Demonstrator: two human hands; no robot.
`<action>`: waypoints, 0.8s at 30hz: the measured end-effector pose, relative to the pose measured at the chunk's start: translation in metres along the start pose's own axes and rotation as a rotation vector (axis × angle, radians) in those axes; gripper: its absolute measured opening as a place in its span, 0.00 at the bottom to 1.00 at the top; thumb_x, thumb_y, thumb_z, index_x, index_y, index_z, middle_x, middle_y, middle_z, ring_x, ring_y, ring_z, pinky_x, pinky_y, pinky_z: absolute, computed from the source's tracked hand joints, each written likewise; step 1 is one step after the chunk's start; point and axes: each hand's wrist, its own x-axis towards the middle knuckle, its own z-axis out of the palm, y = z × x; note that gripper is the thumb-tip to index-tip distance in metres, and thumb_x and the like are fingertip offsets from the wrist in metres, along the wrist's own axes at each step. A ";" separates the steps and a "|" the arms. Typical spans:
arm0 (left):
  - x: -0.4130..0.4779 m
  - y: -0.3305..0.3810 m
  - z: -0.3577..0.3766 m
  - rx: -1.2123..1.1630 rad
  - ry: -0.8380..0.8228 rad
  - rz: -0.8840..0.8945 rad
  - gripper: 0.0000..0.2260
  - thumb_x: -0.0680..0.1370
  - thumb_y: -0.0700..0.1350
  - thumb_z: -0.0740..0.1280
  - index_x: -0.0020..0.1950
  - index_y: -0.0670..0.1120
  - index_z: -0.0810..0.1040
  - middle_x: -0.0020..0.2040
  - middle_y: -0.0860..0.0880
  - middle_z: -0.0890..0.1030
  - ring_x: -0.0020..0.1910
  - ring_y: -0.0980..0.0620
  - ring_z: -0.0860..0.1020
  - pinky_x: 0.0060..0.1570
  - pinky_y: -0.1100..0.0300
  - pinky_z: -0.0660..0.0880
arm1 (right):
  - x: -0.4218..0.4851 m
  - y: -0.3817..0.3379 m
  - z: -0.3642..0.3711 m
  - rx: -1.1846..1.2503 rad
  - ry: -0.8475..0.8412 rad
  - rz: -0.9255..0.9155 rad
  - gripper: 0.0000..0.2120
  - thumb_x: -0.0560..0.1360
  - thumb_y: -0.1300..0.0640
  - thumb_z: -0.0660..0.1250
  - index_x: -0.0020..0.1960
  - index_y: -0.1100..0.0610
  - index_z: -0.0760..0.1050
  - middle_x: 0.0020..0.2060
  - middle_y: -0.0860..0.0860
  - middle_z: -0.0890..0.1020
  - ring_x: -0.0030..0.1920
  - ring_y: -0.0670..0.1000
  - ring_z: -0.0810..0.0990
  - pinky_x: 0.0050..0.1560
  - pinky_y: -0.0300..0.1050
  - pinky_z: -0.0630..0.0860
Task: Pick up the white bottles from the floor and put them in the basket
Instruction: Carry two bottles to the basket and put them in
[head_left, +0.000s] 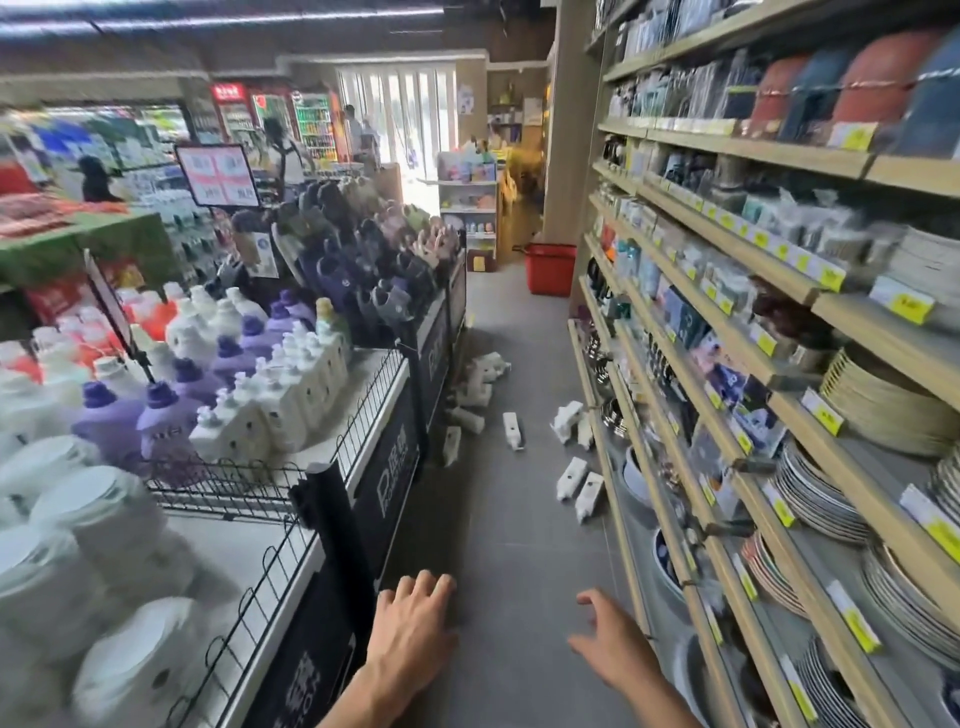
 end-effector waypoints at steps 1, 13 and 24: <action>0.007 0.000 0.001 -0.006 -0.004 -0.003 0.26 0.53 0.60 0.73 0.50 0.59 0.75 0.41 0.57 0.76 0.38 0.51 0.79 0.33 0.55 0.74 | 0.008 -0.001 -0.002 0.000 0.001 -0.002 0.24 0.73 0.49 0.71 0.67 0.46 0.70 0.57 0.46 0.75 0.58 0.48 0.78 0.58 0.45 0.76; 0.082 0.043 -0.012 0.010 -0.069 -0.060 0.22 0.73 0.57 0.64 0.67 0.55 0.70 0.60 0.53 0.75 0.61 0.46 0.75 0.55 0.50 0.71 | 0.091 0.007 -0.056 -0.017 -0.031 -0.038 0.25 0.74 0.49 0.69 0.70 0.47 0.68 0.66 0.48 0.75 0.63 0.50 0.77 0.57 0.42 0.73; 0.179 0.077 -0.027 0.038 -0.067 -0.045 0.24 0.74 0.55 0.67 0.69 0.55 0.70 0.61 0.52 0.74 0.61 0.46 0.74 0.55 0.50 0.71 | 0.169 0.016 -0.128 0.000 0.036 -0.062 0.26 0.74 0.51 0.71 0.71 0.49 0.69 0.66 0.51 0.76 0.63 0.53 0.77 0.58 0.45 0.75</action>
